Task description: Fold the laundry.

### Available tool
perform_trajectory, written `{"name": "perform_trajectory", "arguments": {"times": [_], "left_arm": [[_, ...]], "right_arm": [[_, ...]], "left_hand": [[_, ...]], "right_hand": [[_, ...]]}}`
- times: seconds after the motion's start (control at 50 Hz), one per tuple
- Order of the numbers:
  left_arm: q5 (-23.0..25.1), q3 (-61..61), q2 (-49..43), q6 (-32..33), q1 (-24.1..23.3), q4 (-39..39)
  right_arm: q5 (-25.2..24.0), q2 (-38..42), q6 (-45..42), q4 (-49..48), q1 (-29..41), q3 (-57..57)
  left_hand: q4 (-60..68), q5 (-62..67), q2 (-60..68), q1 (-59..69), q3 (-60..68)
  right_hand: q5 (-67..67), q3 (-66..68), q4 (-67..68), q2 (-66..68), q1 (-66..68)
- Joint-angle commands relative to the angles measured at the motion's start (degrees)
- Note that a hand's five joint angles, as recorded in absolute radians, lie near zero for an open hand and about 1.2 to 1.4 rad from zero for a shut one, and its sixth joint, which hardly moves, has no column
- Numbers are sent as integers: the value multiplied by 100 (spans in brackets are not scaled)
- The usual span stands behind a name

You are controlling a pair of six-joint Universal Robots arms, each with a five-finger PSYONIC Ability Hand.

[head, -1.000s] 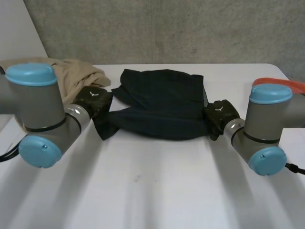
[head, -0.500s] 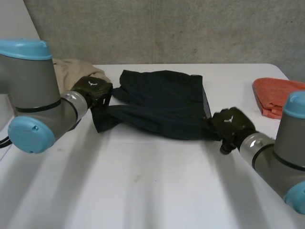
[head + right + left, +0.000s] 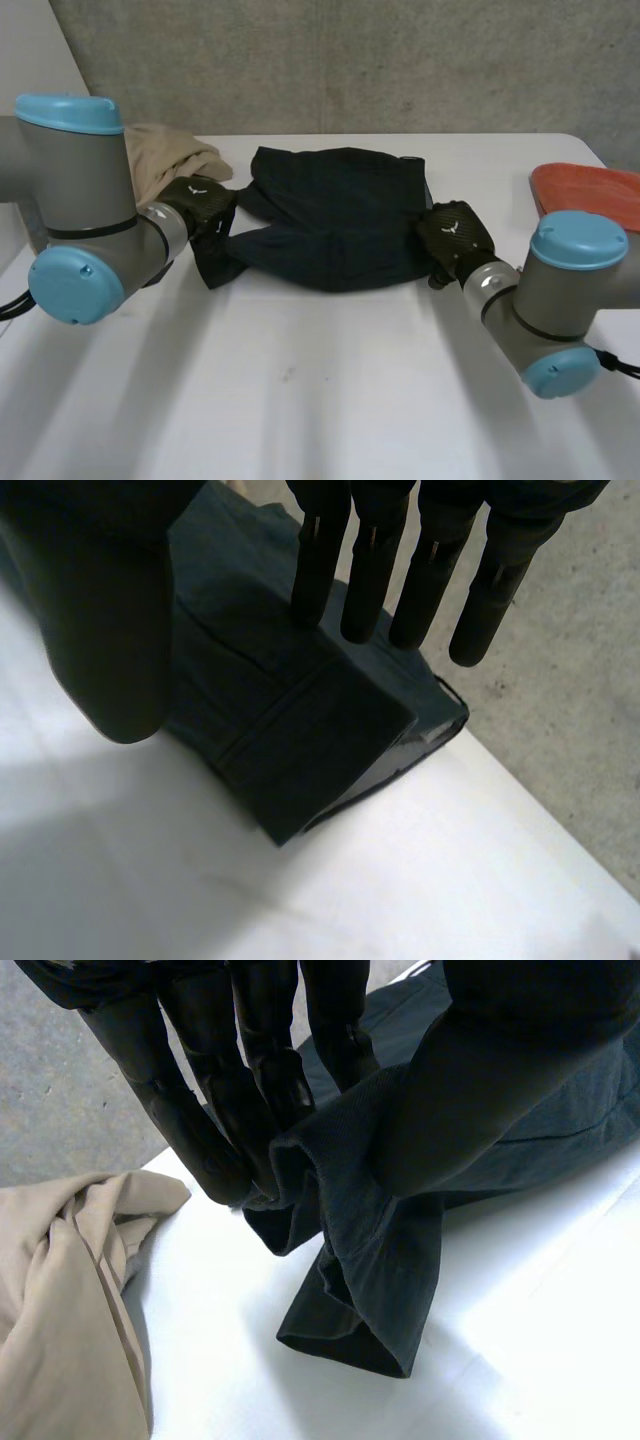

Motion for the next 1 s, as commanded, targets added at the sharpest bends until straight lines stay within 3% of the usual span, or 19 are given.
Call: {"name": "perform_trajectory", "arguments": {"times": [0.02,0.08,0.18,0.38,0.56,0.68,0.86,1.0], "left_arm": [[-1,91,-140,-7,29,7],[25,117,-167,-25,47,7],[52,117,-123,-69,47,-19],[140,179,509,-297,64,-239],[219,723,1992,-709,258,-626],[464,961,2786,-1026,328,-564],[474,1137,1847,-886,355,-1153],[211,2216,423,-465,398,-653]], "right_arm": [[111,558,-24,-116,122,-650],[155,708,-42,-108,157,-800],[374,840,-95,-73,175,-1133],[156,-55,256,1139,-62,-1468],[-47,-1540,678,2448,-396,-2530],[-179,-1770,793,3021,-396,-3006],[-205,-1191,635,3602,-405,-3200],[40,-233,635,2961,-124,-3822]], "left_hand": [[1139,1249,1125,1465,1164],[1139,1249,1125,1465,1164],[1139,1249,1125,1465,1164],[1139,1249,1125,1465,1164],[1139,1249,1125,1465,1164],[1139,1249,1125,1465,1164],[1139,1249,1125,1465,1164],[1139,1249,1125,1465,1164]], "right_hand": [[1224,1227,1242,1227,1190],[1695,1698,1713,1698,1661],[4753,4755,4771,4755,4719],[4761,4764,4779,4764,4727],[4761,4764,4779,4764,4727],[4761,4764,4779,4764,4727],[4761,4764,4779,4764,4727],[4761,4764,4779,4764,4727]]}}
